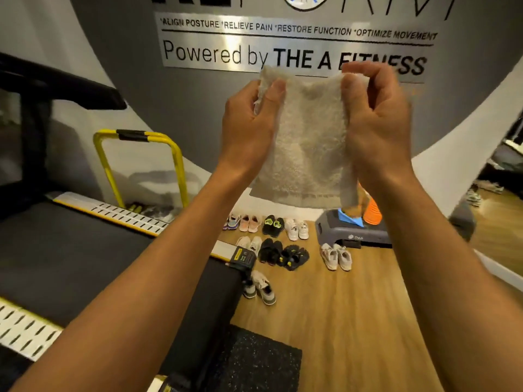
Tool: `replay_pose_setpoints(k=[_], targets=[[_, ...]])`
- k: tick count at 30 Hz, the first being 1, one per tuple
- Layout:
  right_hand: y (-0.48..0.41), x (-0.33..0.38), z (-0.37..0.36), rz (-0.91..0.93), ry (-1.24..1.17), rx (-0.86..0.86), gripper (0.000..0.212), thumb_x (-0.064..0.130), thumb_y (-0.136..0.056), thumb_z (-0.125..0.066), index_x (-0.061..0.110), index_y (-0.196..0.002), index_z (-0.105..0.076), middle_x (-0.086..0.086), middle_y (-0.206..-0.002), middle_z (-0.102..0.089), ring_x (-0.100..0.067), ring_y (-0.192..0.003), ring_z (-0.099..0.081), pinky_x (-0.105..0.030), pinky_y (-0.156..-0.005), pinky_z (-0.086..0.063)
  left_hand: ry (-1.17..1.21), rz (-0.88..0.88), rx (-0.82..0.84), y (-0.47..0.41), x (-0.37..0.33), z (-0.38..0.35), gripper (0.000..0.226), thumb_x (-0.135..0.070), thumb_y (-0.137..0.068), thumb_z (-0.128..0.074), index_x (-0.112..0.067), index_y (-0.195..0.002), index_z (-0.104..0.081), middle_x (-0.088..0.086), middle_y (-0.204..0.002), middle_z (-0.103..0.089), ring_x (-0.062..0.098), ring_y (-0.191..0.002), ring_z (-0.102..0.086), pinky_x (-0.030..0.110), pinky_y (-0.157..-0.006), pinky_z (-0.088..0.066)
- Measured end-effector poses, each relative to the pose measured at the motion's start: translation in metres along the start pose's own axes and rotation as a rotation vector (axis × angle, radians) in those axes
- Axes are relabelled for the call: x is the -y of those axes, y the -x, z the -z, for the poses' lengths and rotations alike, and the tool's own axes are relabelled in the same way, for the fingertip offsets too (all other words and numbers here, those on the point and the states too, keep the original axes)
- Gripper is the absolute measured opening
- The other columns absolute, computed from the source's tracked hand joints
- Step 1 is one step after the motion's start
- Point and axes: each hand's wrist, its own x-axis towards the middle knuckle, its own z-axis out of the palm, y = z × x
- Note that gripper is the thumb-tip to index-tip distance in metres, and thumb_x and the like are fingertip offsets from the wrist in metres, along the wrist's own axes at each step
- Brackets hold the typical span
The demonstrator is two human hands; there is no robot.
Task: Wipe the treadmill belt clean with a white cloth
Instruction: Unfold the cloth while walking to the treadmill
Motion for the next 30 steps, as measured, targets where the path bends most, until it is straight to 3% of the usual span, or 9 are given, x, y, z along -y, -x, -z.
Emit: replay_pose_setpoints(k=[3,7,11,15,19,23,26,30], targets=[[-0.031,-0.034,-0.021,-0.019,-0.080,0.106,0.017,0.026,-0.099,-0.050,0.020,-0.114,-0.057,0.009,-0.103,-0.058,-0.001,-0.092,-0.057,-0.015,-0.078,-0.051,-0.057,0.038,-0.084,-0.018,0.024,-0.010,0.036,-0.034,-0.098,-0.050,0.000,-0.089,-0.061,0.015,-0.077,-0.057,0.019,-0.069,-0.050,0.042,-0.059,-0.043],[-0.059,-0.066,-0.068,-0.107,-0.235,0.218,0.021,0.032,-0.095,-0.056,0.026,-0.115,-0.055,0.007,-0.107,-0.061,-0.005,-0.094,-0.061,-0.020,-0.076,-0.054,-0.163,0.078,-0.232,-0.042,0.047,0.003,0.024,-0.029,-0.100,-0.049,-0.021,-0.079,-0.056,0.002,-0.075,-0.055,0.012,-0.068,-0.050,0.028,-0.060,-0.042],[-0.073,-0.091,-0.121,-0.276,-0.444,0.294,0.026,0.033,-0.089,-0.065,0.019,-0.111,-0.059,0.005,-0.100,-0.066,-0.007,-0.088,-0.065,-0.027,-0.076,-0.058,-0.250,0.076,-0.378,-0.068,0.077,0.028,0.024,-0.030,-0.100,-0.048,-0.017,-0.082,-0.057,-0.005,-0.073,-0.055,0.006,-0.065,-0.051,0.020,-0.058,-0.043],[-0.085,-0.118,-0.178,-0.417,-0.604,0.384,0.021,0.023,-0.089,-0.066,0.012,-0.107,-0.063,0.009,-0.085,-0.067,0.001,-0.072,-0.065,-0.019,-0.065,-0.053,-0.298,0.070,-0.498,-0.095,0.118,0.055,0.026,-0.031,-0.099,-0.048,-0.012,-0.085,-0.059,-0.007,-0.072,-0.056,0.001,-0.063,-0.052,0.019,-0.059,-0.044],[-0.102,-0.143,-0.234,-0.456,-0.666,0.514,0.016,0.006,-0.084,-0.057,0.015,-0.095,-0.065,0.002,-0.087,-0.062,-0.011,-0.078,-0.058,-0.023,-0.060,-0.047,-0.324,0.052,-0.560,-0.130,0.155,0.080,0.029,-0.034,-0.100,-0.045,-0.013,-0.086,-0.057,-0.009,-0.071,-0.053,-0.003,-0.061,-0.049,0.014,-0.058,-0.042],[-0.128,-0.153,-0.308,-0.439,-0.645,0.584,0.016,0.010,-0.091,-0.055,0.022,-0.090,-0.065,0.002,-0.084,-0.064,-0.014,-0.077,-0.058,-0.025,-0.060,-0.049,-0.394,0.086,-0.606,-0.173,0.184,0.123,0.039,-0.039,-0.100,-0.044,-0.005,-0.097,-0.061,0.009,-0.081,-0.060,0.012,-0.070,-0.055,0.027,-0.065,-0.049],[-0.141,-0.152,-0.363,-0.313,-0.567,0.561,0.015,0.026,-0.098,-0.052,0.036,-0.094,-0.062,0.008,-0.097,-0.064,-0.013,-0.091,-0.060,-0.032,-0.073,-0.054,-0.451,0.054,-0.637,-0.196,0.193,0.161,0.044,-0.041,-0.100,-0.044,0.000,-0.097,-0.060,0.021,-0.091,-0.061,0.032,-0.078,-0.058,0.045,-0.068,-0.052],[-0.141,-0.138,-0.429,-0.215,-0.555,0.514,0.014,0.025,-0.100,-0.048,0.023,-0.107,-0.059,0.015,-0.094,-0.059,0.002,-0.084,-0.055,-0.015,-0.071,-0.048,-0.527,0.031,-0.684,-0.213,0.206,0.211,0.041,-0.035,-0.100,-0.046,0.003,-0.094,-0.058,0.024,-0.089,-0.059,0.039,-0.077,-0.056,0.050,-0.065,-0.051]])
